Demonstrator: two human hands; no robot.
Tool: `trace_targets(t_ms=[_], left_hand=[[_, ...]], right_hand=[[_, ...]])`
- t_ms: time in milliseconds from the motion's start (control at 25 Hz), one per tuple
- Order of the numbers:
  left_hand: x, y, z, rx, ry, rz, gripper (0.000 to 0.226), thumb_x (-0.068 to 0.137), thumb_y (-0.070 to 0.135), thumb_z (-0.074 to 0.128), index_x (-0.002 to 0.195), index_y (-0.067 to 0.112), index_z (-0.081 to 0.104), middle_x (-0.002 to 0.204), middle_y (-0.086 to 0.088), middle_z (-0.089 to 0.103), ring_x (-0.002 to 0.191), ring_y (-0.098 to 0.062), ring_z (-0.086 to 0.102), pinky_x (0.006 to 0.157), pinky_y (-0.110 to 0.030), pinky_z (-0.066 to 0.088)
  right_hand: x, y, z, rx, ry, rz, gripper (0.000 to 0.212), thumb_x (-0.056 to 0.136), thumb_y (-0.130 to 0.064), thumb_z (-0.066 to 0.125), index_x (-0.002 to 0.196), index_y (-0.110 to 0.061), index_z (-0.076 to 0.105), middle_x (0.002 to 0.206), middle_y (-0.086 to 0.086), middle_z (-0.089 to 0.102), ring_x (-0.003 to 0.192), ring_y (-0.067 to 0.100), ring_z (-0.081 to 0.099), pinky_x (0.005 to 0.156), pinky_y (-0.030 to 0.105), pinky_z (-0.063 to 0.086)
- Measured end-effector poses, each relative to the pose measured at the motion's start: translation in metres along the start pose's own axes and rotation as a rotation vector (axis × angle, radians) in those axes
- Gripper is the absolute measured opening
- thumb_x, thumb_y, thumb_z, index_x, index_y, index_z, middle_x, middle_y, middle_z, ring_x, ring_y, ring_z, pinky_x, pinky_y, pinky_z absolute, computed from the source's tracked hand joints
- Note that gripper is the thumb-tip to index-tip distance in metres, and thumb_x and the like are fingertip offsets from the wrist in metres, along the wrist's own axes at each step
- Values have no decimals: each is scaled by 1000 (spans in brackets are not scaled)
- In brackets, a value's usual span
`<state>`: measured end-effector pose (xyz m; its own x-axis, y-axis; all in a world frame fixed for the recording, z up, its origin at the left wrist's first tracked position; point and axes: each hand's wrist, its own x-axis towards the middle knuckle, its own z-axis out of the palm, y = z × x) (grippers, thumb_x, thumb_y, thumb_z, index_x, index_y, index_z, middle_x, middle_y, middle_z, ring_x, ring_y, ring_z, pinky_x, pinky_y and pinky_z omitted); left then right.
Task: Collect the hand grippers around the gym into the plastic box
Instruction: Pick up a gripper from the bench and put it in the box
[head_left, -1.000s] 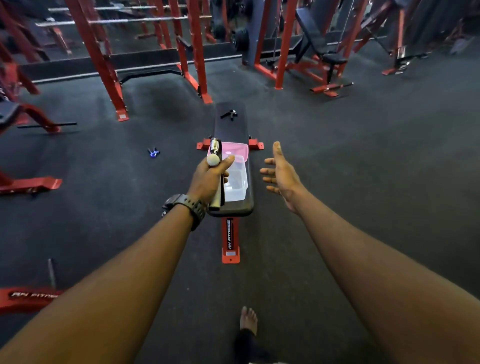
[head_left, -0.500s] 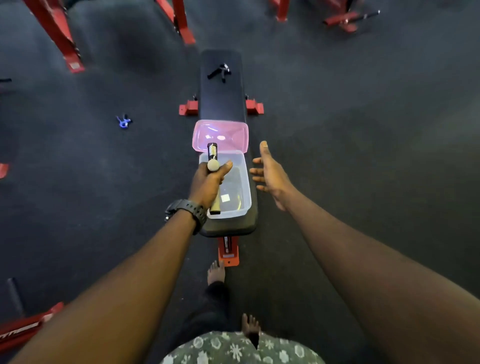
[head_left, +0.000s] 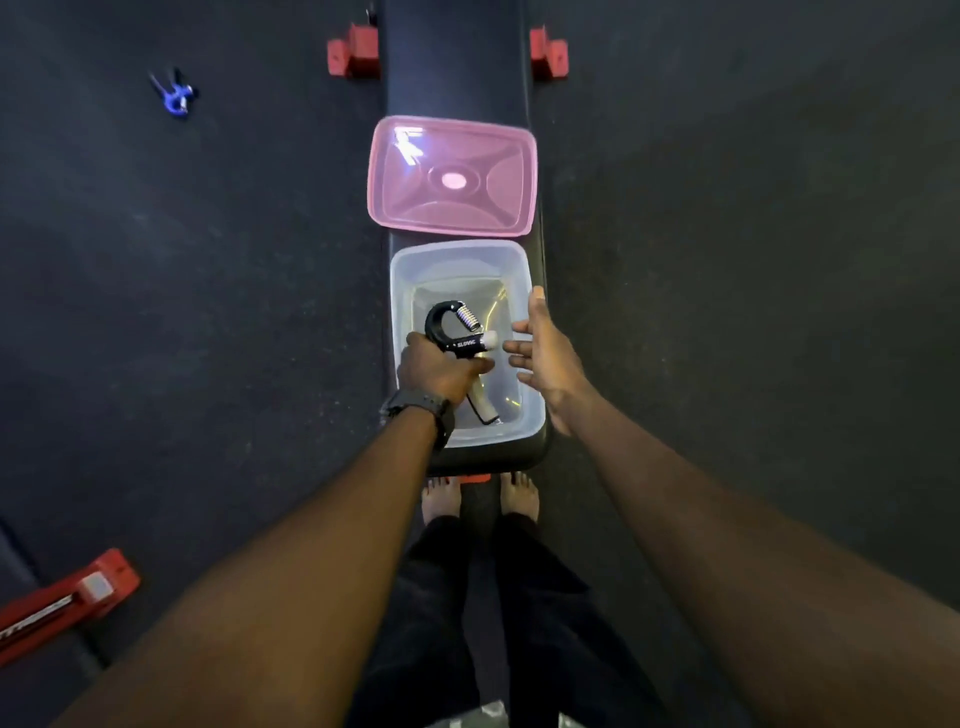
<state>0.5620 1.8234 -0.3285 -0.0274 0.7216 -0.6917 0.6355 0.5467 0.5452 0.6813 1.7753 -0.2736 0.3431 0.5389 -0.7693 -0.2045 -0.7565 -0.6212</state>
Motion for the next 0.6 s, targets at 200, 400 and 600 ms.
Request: trace_targets(t_ms=[200,400,600], left_hand=[[40,-12,46,310,54,-178,86,68,35,83,134,8,35,140,-18,45,131,-37,44,102,-47,42],[41,-19,70,351,222,-206,81,72,39,81,130,3,37,140,-20,38,131,-38,38,108,-46,38],[29,-16,50,300,225,10,55,85,27,66,128,2,44,137,-21,45,128,-39,42,105,-42,35]], right_hand=[[50,21,9,7,-15,-23,76,95,-69,21,138,-15,51,138,10,54,130,25,49,100,34,33],[64,27,17,76,-75,-31,76,94,-70,20,152,-22,33,156,2,37,141,18,37,107,33,25],[52,14,10,123,-123,-51,74,96,-67,17,155,-23,22,163,4,23,149,20,24,119,40,17]])
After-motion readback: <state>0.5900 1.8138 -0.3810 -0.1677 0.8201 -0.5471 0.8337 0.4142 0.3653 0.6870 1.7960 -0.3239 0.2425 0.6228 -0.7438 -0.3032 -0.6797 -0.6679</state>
